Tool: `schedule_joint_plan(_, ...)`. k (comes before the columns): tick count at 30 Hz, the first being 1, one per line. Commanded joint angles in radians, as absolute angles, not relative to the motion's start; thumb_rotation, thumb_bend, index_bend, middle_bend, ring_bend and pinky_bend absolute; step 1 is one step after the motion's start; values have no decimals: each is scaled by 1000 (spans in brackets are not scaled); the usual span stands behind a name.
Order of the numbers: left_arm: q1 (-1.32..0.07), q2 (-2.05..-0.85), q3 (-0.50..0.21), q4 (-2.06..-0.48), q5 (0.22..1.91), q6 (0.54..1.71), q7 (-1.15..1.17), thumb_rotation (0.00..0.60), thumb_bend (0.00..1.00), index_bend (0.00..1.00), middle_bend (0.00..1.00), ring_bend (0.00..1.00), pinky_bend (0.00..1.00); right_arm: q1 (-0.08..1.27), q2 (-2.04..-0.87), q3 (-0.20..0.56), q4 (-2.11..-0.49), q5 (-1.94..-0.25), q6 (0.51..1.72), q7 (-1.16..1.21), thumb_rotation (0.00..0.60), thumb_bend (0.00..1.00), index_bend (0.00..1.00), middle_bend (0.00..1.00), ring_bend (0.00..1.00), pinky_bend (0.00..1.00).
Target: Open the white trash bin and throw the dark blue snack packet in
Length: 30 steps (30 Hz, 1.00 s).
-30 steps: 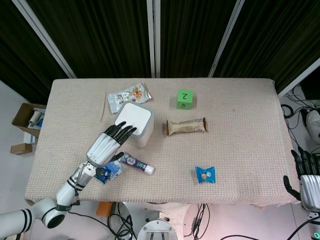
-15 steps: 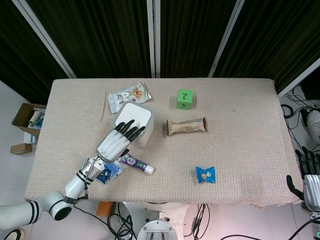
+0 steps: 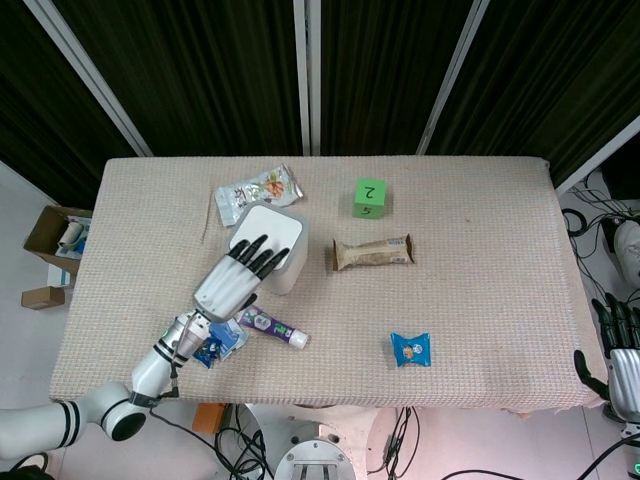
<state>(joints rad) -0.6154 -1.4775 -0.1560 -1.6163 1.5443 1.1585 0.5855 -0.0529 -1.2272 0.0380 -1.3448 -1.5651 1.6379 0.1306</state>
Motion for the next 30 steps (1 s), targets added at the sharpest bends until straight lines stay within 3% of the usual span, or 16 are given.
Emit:
schedule_joint_plan(1, -573, -1440, -166, -1681, 1584, 1269, 602, 600, 164, 85, 167, 92, 267, -53, -1227, 38, -1343, -1565, 1638, 134, 600, 346, 0, 0, 0, 0)
schedule_joint_plan(4, -515, -1387, -137, -1732, 1616, 1353, 586, 600, 145, 85, 144, 93, 269, -54, -1228, 36, -1339, -1566, 1636, 142, 600, 346, 0, 0, 0, 0)
schedule_joint_plan(8, -418, -1307, -39, -1736, 1638, 1418, 480, 600, 144, 89, 145, 124, 272, -59, -1222, 37, -1337, -1568, 1647, 151, 600, 346, 0, 0, 0, 0)
schedule_joint_plan(11, -364, -1274, 37, -1665, 1635, 1416, 387, 600, 144, 121, 154, 150, 280, -62, -1212, 40, -1340, -1565, 1653, 150, 600, 345, 0, 0, 0, 0)
schedule_joint_plan(15, -307, -1327, 107, -1502, 1647, 1420, 231, 600, 143, 130, 162, 154, 283, -61, -1207, 36, -1356, -1576, 1655, 145, 600, 346, 0, 0, 0, 0)
schedule_joint_plan(20, -282, -1407, 141, -1353, 1668, 1406, 131, 600, 143, 131, 162, 138, 283, -57, -1204, 31, -1377, -1587, 1653, 115, 600, 346, 0, 0, 0, 0)
schedule_joint_plan(30, -289, -1498, 170, -1222, 1696, 1327, 66, 600, 149, 135, 173, 134, 290, -52, -1202, 25, -1406, -1596, 1641, 79, 600, 345, 0, 0, 0, 0)
